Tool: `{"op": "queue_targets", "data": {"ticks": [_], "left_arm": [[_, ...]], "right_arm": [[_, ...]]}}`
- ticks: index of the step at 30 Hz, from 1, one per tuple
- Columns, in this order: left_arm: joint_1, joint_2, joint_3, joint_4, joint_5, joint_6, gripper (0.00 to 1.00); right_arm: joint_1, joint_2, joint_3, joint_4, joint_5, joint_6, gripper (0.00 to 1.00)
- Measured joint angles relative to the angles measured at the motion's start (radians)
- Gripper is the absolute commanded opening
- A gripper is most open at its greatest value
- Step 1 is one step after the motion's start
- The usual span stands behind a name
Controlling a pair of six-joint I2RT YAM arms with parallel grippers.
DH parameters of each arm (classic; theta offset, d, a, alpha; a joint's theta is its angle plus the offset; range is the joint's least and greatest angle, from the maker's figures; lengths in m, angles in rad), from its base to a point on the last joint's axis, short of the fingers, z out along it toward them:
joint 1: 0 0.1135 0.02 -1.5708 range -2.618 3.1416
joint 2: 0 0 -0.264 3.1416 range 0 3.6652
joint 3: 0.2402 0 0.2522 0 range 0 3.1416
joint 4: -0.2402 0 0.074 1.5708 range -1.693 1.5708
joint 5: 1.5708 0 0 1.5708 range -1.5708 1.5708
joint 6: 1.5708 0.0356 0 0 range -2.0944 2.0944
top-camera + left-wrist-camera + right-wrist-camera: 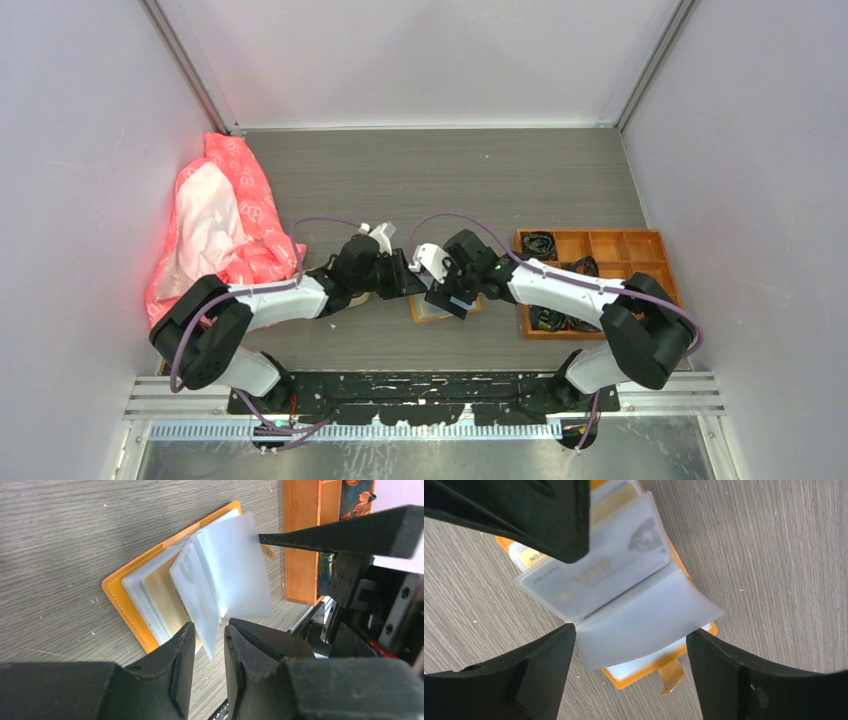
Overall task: Put the credit cards into the card holder
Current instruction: Pick up the credit card from the storage box.
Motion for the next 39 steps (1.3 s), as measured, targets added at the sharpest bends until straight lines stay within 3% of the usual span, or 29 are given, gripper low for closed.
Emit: {"op": "queue_targets", "data": {"ticks": [10,16,22,30,33,35,36,39], "left_arm": [[0.000,-0.019,0.003,0.000,0.019,0.014,0.21],[-0.031,0.061,0.080,0.013,0.043,0.015,0.17],[-0.043,0.134,0.099,0.004,0.037,0.024,0.16],[-0.042,0.106,0.042,-0.034,-0.018,0.049,0.17],[-0.041,0.050,0.023,-0.079,-0.034,0.068,0.18],[-0.040,-0.024,0.018,-0.140,-0.050,0.090,0.21],[-0.039,-0.067,0.018,-0.165,-0.057,0.103,0.24],[-0.039,-0.232,0.025,-0.266,-0.101,0.160,0.44]], "right_arm": [[-0.091,0.000,0.022,-0.035,-0.038,0.046,0.79],[-0.148,0.000,0.038,-0.052,-0.087,0.083,0.74],[-0.211,-0.012,0.044,-0.073,-0.194,0.135,0.72],[-0.249,-0.026,0.106,-0.141,-0.353,0.165,0.74],[-0.261,-0.050,0.124,-0.172,-0.389,0.160,0.80],[-0.280,-0.092,0.126,-0.192,-0.403,0.150,0.94],[-0.291,-0.117,0.127,-0.200,-0.405,0.145,0.99],[-0.334,-0.204,0.130,-0.205,-0.399,0.129,1.00]]}}
